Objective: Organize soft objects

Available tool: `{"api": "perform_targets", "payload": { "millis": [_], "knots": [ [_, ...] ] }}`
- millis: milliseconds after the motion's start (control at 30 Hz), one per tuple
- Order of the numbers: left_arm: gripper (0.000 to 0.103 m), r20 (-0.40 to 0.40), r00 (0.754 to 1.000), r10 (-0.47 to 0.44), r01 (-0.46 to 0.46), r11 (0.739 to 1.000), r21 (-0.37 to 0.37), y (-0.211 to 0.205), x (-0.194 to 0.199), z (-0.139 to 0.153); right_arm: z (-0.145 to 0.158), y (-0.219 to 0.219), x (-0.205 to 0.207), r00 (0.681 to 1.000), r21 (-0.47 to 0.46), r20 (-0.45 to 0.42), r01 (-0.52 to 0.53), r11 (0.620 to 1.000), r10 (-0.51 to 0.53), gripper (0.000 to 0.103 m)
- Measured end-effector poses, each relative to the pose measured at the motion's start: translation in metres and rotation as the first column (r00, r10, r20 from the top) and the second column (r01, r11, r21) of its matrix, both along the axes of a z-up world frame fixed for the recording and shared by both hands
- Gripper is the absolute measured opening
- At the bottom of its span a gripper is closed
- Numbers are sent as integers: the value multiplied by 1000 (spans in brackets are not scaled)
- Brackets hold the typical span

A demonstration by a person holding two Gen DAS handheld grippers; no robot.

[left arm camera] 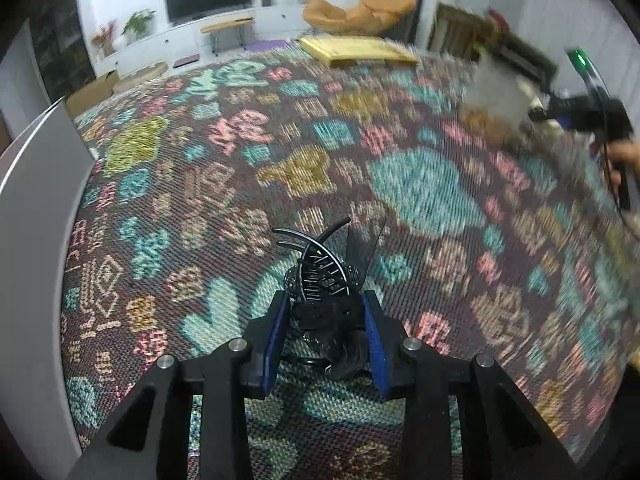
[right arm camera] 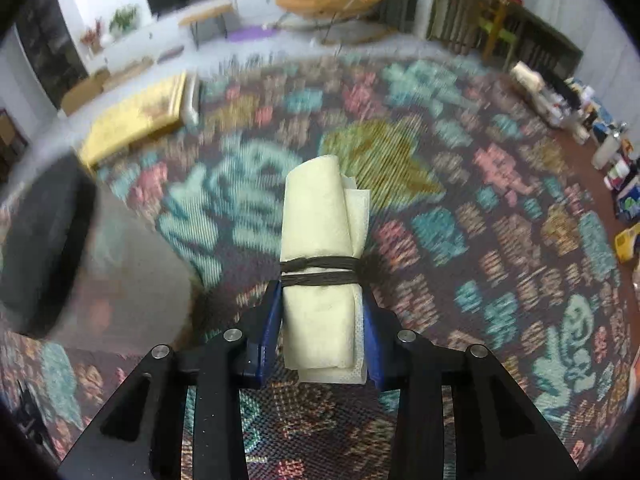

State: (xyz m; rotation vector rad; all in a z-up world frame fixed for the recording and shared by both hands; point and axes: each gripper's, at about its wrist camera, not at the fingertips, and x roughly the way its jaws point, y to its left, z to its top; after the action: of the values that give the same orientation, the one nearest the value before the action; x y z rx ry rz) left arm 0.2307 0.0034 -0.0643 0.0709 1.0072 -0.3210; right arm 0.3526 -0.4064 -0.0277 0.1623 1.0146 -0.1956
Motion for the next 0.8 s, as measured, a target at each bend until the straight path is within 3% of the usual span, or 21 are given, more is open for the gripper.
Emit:
{"api": "perform_targets", "payload": {
  "millis": [200, 333, 433, 567, 733, 800],
  "knots": [
    [36, 85, 994, 62, -48, 987, -154, 38, -14, 67, 86, 10, -14, 992, -11, 117, -37, 999, 38, 38],
    [36, 153, 982, 109, -73, 972, -222, 81, -36, 120, 142, 80, -32, 970, -45, 165, -175, 983, 181, 39],
    [36, 194, 967, 163, -120, 970, -213, 130, -59, 151, 167, 152, -49, 934, -1, 205, -298, 955, 292, 39],
    [36, 230, 935, 269, -244, 961, -130, 204, -96, 173, 182, 279, -80, 848, 126, 257, -505, 854, 464, 39],
    [37, 223, 894, 388, -397, 918, -6, 276, -134, 167, 172, 448, -134, 703, 271, 262, -711, 649, 661, 39],
    [37, 220, 883, 414, -432, 901, 39, 294, -146, 159, 162, 500, -153, 661, 304, 250, -747, 591, 707, 42]
  ]
}}
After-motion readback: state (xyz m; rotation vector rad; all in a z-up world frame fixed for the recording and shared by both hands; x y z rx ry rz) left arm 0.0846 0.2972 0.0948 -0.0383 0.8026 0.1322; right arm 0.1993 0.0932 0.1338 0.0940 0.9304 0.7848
